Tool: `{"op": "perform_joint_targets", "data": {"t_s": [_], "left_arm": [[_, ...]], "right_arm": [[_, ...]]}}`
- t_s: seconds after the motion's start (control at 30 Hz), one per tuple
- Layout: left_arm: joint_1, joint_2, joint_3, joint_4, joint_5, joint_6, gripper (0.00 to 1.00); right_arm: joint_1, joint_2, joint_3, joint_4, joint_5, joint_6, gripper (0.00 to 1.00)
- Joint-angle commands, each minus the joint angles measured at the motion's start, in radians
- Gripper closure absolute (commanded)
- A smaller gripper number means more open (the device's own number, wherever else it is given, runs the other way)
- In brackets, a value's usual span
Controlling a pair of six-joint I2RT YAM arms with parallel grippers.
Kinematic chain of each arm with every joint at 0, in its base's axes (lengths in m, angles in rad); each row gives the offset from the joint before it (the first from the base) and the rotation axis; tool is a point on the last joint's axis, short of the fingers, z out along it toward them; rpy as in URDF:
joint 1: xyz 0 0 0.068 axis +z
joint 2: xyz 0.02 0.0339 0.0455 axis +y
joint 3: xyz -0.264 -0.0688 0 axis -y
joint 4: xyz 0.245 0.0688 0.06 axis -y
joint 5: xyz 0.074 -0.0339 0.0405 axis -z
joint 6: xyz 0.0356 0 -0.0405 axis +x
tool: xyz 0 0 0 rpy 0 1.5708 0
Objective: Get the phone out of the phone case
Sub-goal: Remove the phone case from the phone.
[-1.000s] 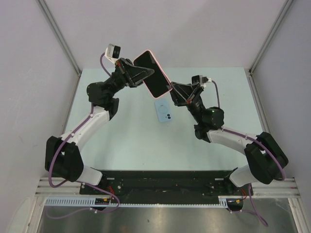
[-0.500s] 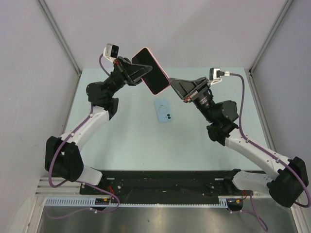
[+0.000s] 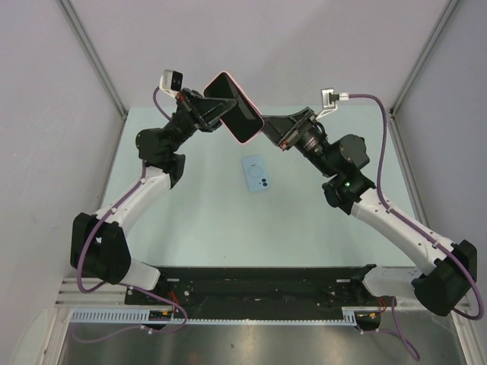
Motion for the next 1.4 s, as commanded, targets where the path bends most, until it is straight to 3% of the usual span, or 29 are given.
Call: {"op": "perform_joint_targets", "data": {"t_s": [0.0, 0.27, 0.37, 0.4, 0.57, 0.67, 0.7, 0.8, 0.83, 0.97, 1.03, 1.37], "left_arm": [[-0.083, -0.064, 0.027, 0.174, 0.103, -0.052, 1.0], [-0.088, -0.046, 0.028, 0.106, 0.144, -0.012, 1.0], [-0.091, -0.035, 0.019, 0.101, 0.152, -0.004, 1.0], [-0.091, -0.03, 0.013, 0.103, 0.153, -0.004, 1.0], [-0.091, -0.016, -0.019, 0.085, 0.169, 0.025, 0.97], [-0.091, -0.007, -0.056, 0.059, 0.176, 0.054, 0.83], [-0.091, 0.0, -0.076, 0.054, 0.178, 0.06, 0.72], [-0.091, 0.014, -0.118, 0.061, 0.176, 0.071, 0.52], [-0.091, 0.025, -0.127, 0.066, 0.178, 0.07, 0.4], [-0.091, 0.056, -0.156, 0.101, 0.172, 0.051, 0.18], [-0.091, 0.062, -0.165, 0.101, 0.176, 0.054, 0.03], [-0.09, 0.06, -0.202, -0.185, 0.199, 0.247, 0.0]], "right_arm": [[0.022, 0.166, 0.007, -0.348, -0.195, -0.127, 0.67], [0.034, 0.189, 0.021, -0.29, -0.301, -0.105, 0.64], [0.035, 0.181, 0.021, -0.281, -0.298, -0.095, 0.86], [0.036, 0.175, 0.02, -0.298, -0.275, -0.095, 1.0], [0.033, 0.098, 0.017, -0.408, -0.14, -0.137, 1.0], [0.024, 0.057, -0.008, -0.454, -0.068, -0.141, 1.0], [0.019, 0.045, -0.022, -0.453, -0.05, -0.135, 1.0], [-0.004, 0.005, -0.09, -0.419, -0.034, -0.094, 1.0], [-0.011, -0.001, -0.113, -0.404, -0.039, -0.079, 1.0], [-0.062, -0.046, -0.207, -0.321, -0.062, -0.005, 1.0], [-0.093, -0.079, -0.244, -0.316, -0.051, 0.009, 1.0], [-0.289, -0.302, -0.324, -0.503, 0.05, -0.035, 1.0]]}}
